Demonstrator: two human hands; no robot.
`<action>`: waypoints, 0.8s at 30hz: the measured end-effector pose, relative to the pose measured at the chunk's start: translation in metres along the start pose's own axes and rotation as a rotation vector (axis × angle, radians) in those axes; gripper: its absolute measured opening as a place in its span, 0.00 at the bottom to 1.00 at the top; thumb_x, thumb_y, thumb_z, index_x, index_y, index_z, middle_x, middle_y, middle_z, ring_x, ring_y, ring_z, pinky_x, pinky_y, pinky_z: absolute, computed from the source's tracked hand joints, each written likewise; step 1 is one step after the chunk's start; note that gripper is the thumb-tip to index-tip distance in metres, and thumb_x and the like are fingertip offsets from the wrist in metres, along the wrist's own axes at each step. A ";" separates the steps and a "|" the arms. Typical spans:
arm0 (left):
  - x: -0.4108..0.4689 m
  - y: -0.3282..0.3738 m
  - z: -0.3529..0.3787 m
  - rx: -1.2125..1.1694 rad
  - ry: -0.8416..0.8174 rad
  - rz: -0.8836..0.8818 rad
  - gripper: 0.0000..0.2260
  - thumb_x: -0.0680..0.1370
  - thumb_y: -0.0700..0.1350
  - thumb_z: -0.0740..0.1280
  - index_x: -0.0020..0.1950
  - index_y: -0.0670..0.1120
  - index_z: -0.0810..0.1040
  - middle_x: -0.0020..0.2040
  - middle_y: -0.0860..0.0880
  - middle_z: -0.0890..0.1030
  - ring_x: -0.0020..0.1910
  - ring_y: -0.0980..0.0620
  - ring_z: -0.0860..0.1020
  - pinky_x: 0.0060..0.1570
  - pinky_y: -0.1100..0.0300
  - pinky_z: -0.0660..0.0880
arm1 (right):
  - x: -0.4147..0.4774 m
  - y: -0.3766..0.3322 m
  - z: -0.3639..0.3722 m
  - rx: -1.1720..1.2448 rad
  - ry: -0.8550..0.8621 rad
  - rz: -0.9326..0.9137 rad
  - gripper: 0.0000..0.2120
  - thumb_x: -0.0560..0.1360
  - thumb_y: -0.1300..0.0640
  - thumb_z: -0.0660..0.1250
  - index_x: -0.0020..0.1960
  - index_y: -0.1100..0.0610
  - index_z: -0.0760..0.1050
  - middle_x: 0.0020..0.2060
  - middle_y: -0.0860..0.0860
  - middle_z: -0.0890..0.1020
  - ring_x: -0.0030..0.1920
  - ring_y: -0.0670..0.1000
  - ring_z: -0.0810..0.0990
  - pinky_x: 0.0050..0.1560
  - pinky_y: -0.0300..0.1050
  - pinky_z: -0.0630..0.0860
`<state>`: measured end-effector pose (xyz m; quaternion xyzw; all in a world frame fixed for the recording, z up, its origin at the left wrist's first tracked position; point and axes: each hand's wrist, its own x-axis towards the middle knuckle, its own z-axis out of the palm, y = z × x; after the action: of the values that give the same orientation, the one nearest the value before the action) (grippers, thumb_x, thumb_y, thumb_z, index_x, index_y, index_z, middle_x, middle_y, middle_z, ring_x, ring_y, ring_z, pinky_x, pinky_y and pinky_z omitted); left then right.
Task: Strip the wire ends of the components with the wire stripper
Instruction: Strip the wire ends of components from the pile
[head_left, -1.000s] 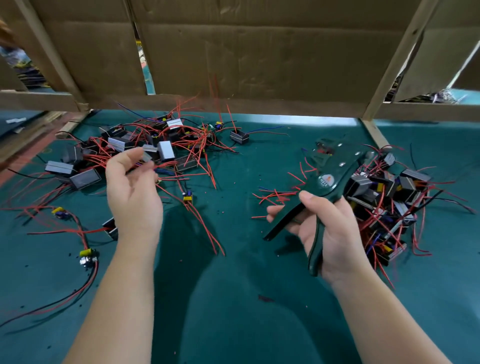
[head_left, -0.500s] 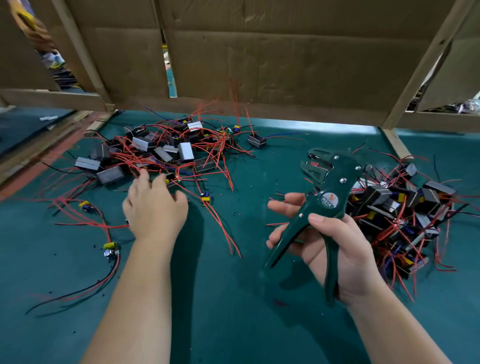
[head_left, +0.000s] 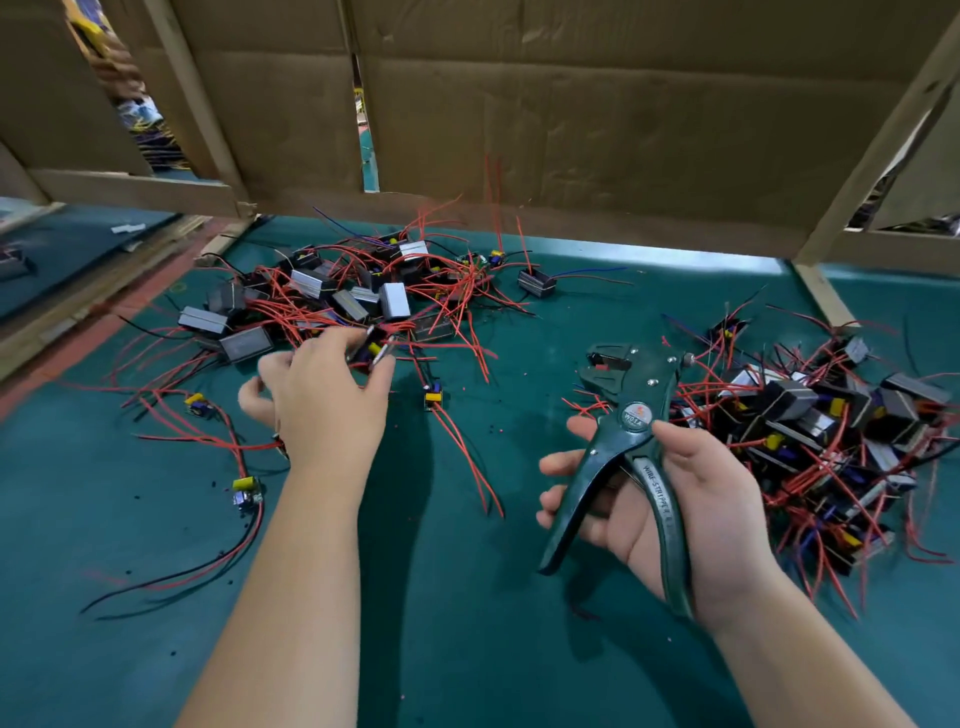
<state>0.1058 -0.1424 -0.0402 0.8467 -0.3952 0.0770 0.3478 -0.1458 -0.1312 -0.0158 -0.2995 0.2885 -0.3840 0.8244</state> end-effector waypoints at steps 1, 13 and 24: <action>-0.001 0.003 -0.003 -0.135 0.036 0.028 0.12 0.75 0.54 0.70 0.56 0.54 0.77 0.49 0.59 0.77 0.57 0.50 0.70 0.58 0.53 0.57 | -0.001 -0.001 0.000 0.016 -0.004 0.012 0.28 0.68 0.49 0.57 0.62 0.65 0.71 0.45 0.69 0.81 0.38 0.66 0.80 0.42 0.62 0.79; -0.008 0.037 -0.026 -1.821 -0.624 -0.451 0.15 0.70 0.53 0.64 0.53 0.48 0.75 0.44 0.56 0.84 0.41 0.62 0.82 0.43 0.66 0.77 | -0.002 0.003 0.003 0.037 -0.069 0.003 0.21 0.71 0.50 0.64 0.59 0.61 0.77 0.59 0.64 0.80 0.46 0.60 0.83 0.47 0.56 0.81; -0.019 0.050 -0.024 -1.909 -0.901 -0.697 0.21 0.67 0.51 0.66 0.55 0.40 0.76 0.45 0.51 0.84 0.37 0.61 0.82 0.32 0.71 0.77 | -0.004 0.009 0.005 0.056 -0.167 0.041 0.19 0.75 0.44 0.62 0.63 0.49 0.74 0.55 0.64 0.81 0.58 0.71 0.78 0.57 0.69 0.75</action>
<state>0.0606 -0.1373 -0.0041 0.2466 -0.1228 -0.6754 0.6840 -0.1405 -0.1218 -0.0176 -0.3015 0.2139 -0.3488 0.8612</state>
